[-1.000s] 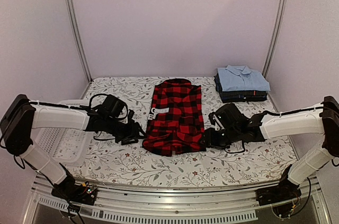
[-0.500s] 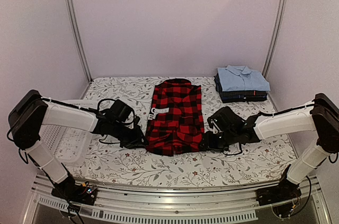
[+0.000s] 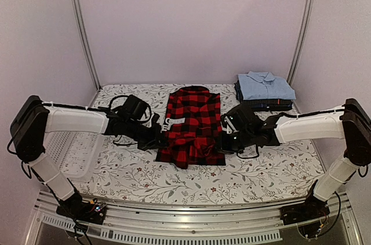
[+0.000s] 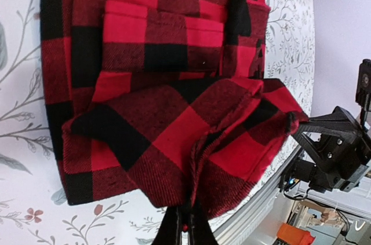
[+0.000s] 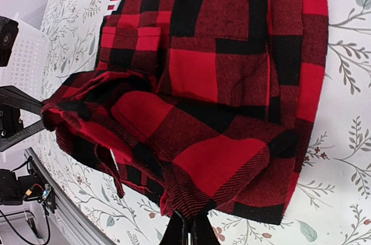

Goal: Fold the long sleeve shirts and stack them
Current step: Adjust the 2/3-rectangle-folded shirt at the center of the board.

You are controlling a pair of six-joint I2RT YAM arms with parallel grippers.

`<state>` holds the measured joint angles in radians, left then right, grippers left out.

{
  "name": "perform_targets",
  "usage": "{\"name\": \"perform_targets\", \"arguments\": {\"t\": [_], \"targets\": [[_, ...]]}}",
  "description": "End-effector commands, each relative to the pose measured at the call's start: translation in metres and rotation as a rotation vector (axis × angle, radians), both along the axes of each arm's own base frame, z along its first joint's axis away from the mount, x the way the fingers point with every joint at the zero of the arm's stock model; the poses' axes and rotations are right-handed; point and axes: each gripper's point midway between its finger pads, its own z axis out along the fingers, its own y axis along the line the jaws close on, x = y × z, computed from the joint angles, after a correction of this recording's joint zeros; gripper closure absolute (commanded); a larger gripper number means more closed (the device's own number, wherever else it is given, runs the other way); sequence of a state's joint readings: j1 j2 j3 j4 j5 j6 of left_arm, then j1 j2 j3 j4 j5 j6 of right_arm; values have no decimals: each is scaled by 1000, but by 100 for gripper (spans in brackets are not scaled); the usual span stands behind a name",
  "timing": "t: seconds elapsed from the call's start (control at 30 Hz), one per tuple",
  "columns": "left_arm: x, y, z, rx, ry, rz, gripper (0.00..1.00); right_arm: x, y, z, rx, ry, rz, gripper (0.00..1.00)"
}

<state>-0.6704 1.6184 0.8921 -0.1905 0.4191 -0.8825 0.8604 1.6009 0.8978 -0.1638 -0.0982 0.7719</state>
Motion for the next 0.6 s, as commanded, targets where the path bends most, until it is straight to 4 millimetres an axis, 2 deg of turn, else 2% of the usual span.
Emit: {"name": "perform_targets", "arguments": {"t": [0.0, 0.1, 0.17, 0.33, 0.37, 0.4, 0.47, 0.53, 0.57], "targets": [[28, -3, 12, -19, -21, -4, 100, 31, -2, 16, 17, -39, -41, 100], [54, -1, 14, -42, -17, 20, 100, 54, -4, 27, 39, -57, -70, 100], [73, 0, 13, -58, -14, 40, 100, 69, -5, 27, 35, -64, -85, 100], [106, 6, -1, -102, 16, 96, 99, 104, -9, 14, 31, -58, -120, 100], [112, 6, -4, -108, 16, 102, 97, 109, -10, 6, 24, -48, -126, 97], [117, 7, -5, -111, 14, 109, 93, 115, -10, 3, 24, -48, -130, 92], [126, 9, -7, -115, 5, 110, 78, 122, -9, 0, 21, -58, -133, 83], [133, 11, -1, -117, -25, 110, 63, 128, -10, 1, 7, -78, -140, 73], [136, 14, 4, -126, -42, 113, 58, 131, -11, 4, 5, -91, -139, 65]]}}
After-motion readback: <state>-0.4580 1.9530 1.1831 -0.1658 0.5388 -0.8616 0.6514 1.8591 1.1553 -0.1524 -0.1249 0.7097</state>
